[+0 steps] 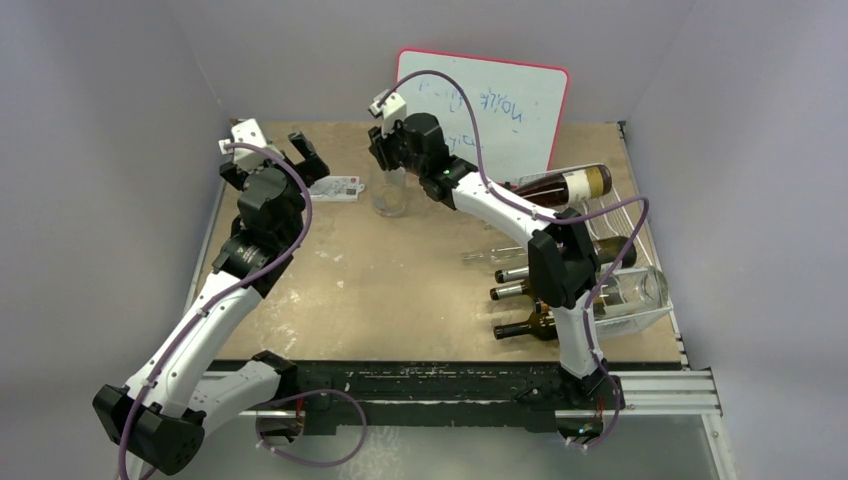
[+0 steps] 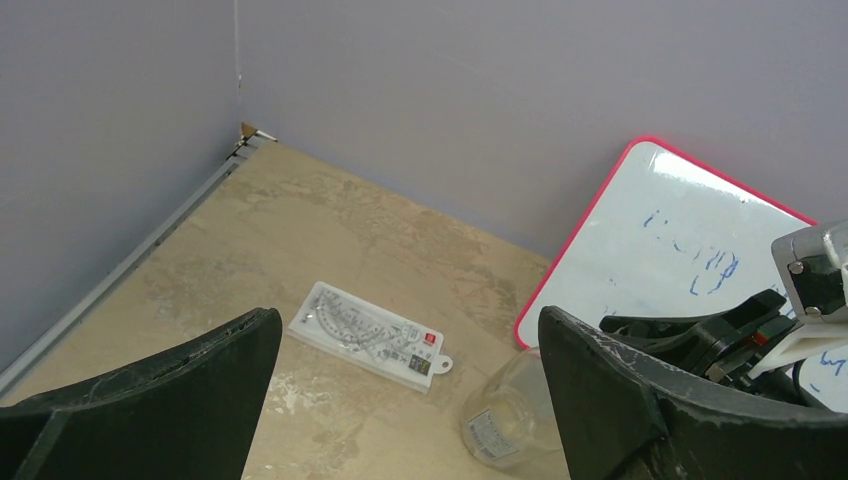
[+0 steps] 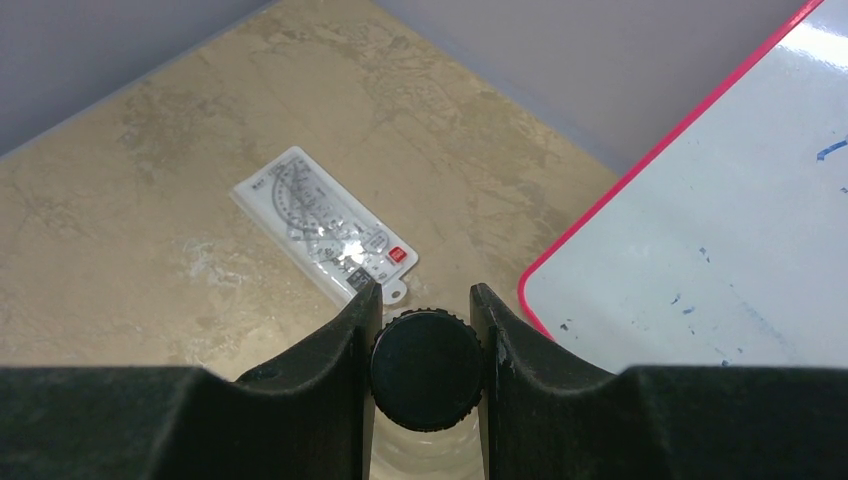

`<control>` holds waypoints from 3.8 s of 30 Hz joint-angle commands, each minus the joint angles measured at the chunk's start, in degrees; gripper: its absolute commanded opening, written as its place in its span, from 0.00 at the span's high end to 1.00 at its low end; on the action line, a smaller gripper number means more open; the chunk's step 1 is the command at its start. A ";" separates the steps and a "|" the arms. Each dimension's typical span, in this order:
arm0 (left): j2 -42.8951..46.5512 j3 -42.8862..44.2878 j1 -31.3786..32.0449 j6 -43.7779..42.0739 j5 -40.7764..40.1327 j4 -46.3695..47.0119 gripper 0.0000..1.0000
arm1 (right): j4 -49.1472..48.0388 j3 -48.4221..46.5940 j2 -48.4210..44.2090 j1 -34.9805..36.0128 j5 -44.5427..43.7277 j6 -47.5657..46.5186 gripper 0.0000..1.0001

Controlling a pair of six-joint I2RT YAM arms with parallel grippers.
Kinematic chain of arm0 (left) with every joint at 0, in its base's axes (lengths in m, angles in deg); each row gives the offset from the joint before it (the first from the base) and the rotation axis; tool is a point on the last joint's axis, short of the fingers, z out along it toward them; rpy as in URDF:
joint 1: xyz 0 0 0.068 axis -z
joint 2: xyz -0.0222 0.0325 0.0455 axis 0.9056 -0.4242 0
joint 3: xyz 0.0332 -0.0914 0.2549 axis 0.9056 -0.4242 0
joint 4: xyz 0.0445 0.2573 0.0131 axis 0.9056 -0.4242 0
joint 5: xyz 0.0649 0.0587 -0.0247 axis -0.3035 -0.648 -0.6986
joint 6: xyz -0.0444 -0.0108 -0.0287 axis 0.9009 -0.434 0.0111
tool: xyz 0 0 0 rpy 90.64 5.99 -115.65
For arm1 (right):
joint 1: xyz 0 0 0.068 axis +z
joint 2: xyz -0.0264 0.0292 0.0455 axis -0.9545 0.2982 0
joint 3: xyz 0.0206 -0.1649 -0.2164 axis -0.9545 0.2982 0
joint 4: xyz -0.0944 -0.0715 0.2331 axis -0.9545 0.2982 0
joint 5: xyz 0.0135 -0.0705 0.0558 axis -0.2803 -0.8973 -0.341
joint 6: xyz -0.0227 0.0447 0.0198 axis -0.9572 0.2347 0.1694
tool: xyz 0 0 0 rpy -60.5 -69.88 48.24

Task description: Take the wine bottle off the wine rack

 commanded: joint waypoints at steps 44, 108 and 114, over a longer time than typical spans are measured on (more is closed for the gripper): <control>-33.16 -5.42 -22.18 33.70 35.79 5.74 0.00 | 19.89 32.76 -62.55 0.03 -12.26 21.11 0.00; -18.66 15.48 -23.05 13.45 45.23 12.04 0.03 | 31.16 39.25 -39.14 -0.18 -22.91 -40.72 0.14; -18.11 15.21 -22.91 12.30 44.20 11.56 0.03 | 24.70 40.55 -35.89 -1.26 -23.66 -45.77 0.20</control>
